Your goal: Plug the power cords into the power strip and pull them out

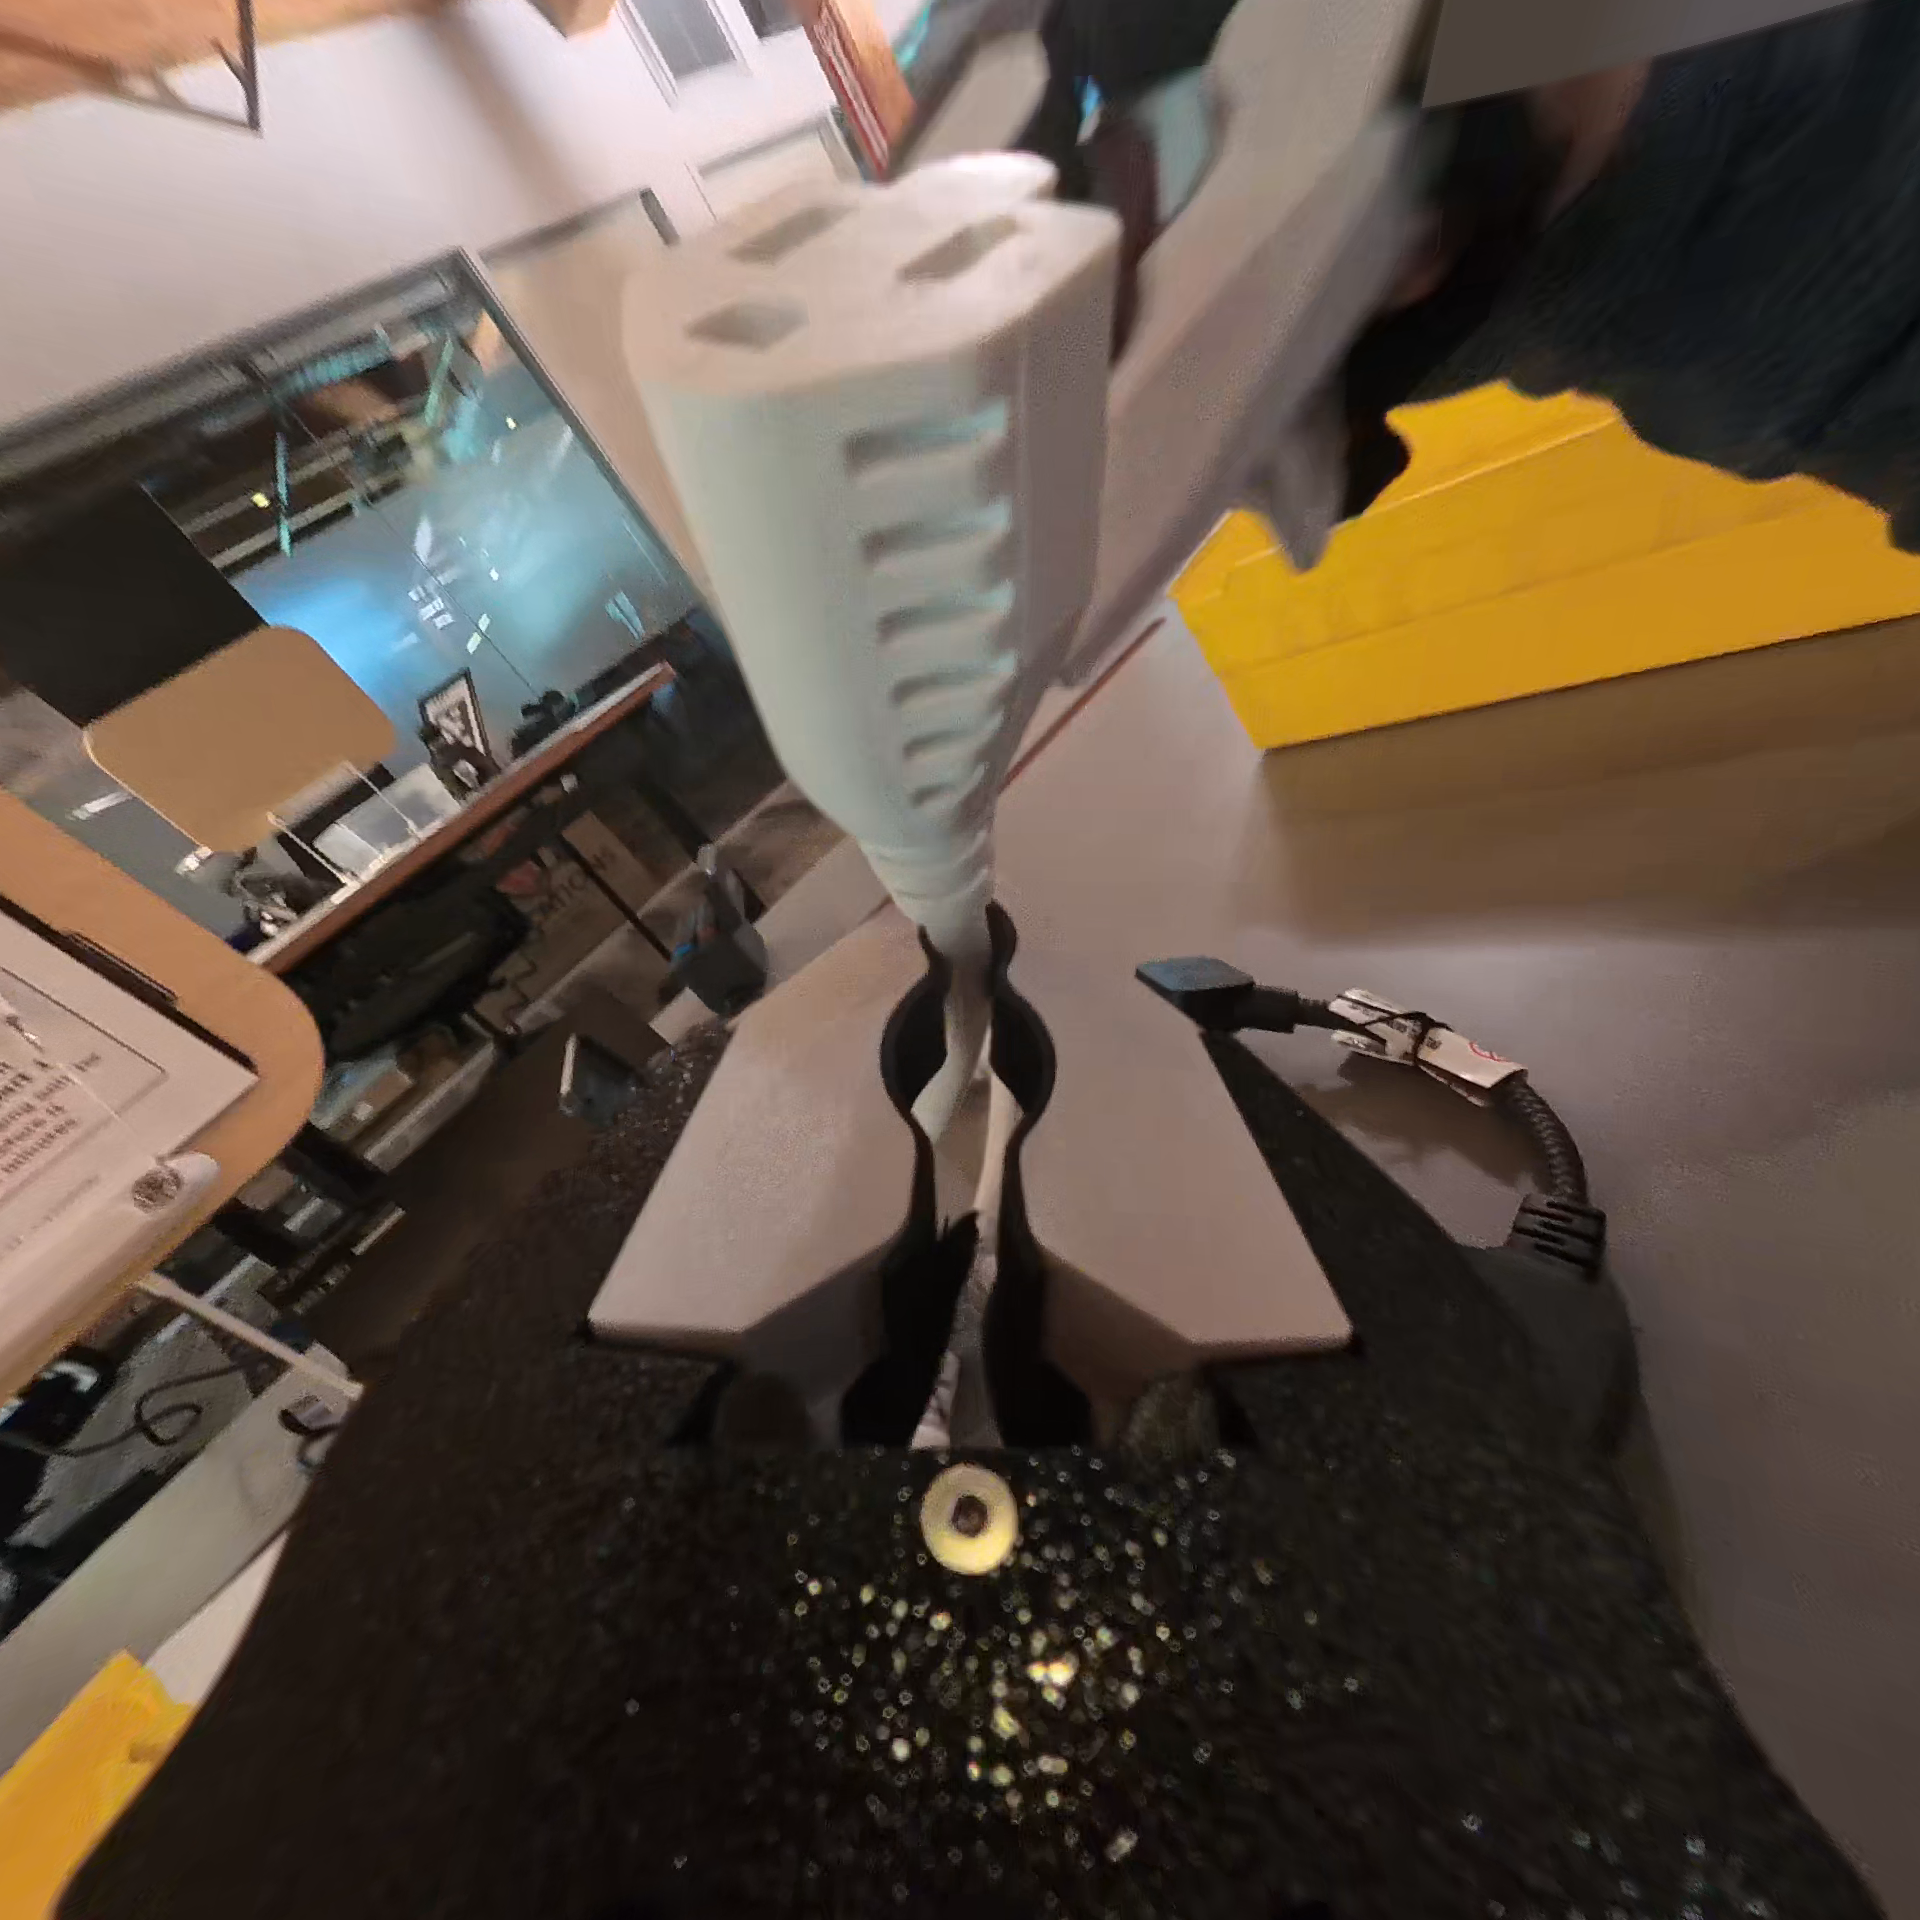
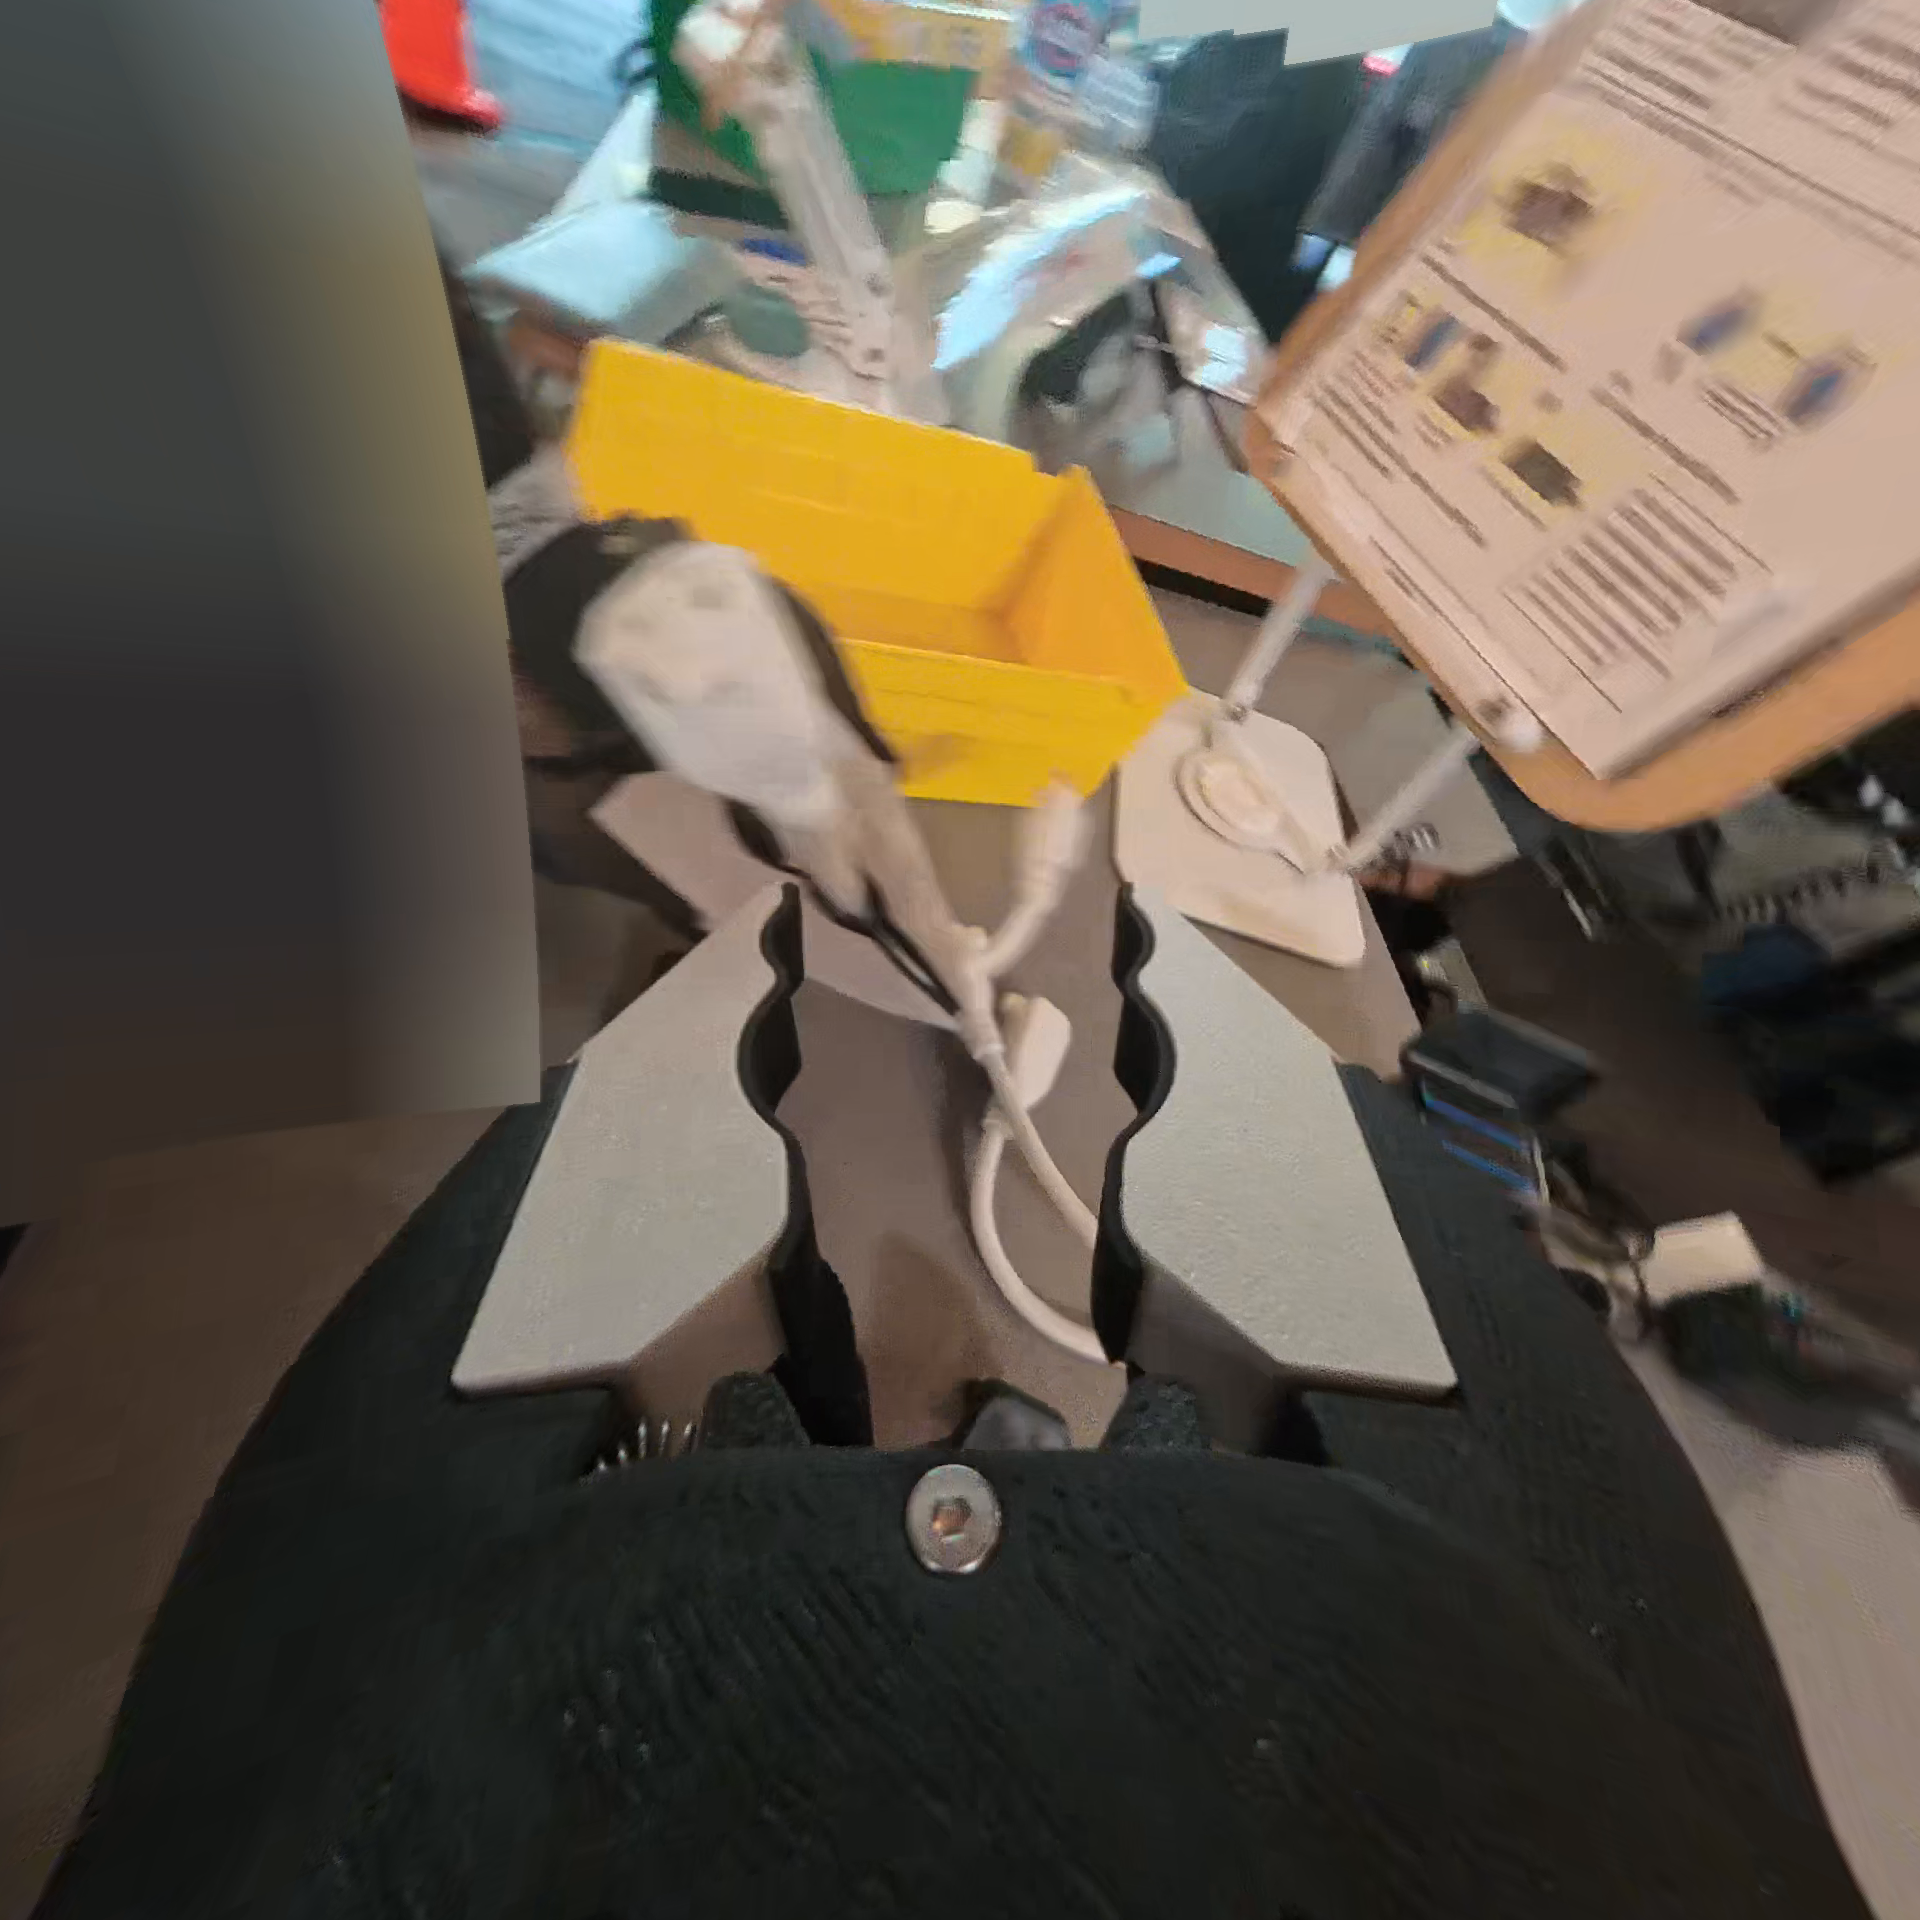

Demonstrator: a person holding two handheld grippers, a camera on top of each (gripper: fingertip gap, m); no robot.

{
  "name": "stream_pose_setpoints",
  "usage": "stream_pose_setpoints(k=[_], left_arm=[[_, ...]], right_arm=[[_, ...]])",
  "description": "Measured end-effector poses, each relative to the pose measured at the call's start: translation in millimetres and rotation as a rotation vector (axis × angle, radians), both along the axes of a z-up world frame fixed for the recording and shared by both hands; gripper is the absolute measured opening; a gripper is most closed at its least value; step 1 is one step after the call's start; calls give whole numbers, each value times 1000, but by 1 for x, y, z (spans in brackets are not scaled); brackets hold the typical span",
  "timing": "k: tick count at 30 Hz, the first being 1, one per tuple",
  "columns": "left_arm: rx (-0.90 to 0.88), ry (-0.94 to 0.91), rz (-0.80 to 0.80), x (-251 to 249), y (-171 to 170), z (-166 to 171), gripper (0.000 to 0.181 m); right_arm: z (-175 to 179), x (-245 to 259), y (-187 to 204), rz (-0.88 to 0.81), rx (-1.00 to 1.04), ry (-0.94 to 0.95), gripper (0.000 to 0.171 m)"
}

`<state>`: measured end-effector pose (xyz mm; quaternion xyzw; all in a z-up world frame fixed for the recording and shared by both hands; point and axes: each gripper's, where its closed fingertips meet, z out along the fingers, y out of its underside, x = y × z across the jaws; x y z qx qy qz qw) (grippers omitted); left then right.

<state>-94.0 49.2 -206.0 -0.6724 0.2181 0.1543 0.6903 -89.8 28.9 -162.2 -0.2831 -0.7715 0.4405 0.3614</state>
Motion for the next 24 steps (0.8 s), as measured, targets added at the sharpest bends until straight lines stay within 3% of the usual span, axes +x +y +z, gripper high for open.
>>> stream_pose_setpoints(k=[6, 11, 14, 17, 24], left_arm=[[145, 131, -75, 27, -14, 19, 0], [189, 179, -164, 54, -19, 19, 0], [201, 208, -128, 52, -19, 20, 0], [197, 122, -69, 30, -17, 24, 0], [190, -136, -129, 11, -21, 37, 0]], right_arm=[[-24, -36, 37, -148, -532, -280, 54], [-66, -41, 5, 17, -830, -625, 65], [-87, -39, -2, 38, -820, -727, 71], [-78, -35, 1, 84, -797, -672, 69], [-109, -12, -30, 227, -464, -691, 75]])
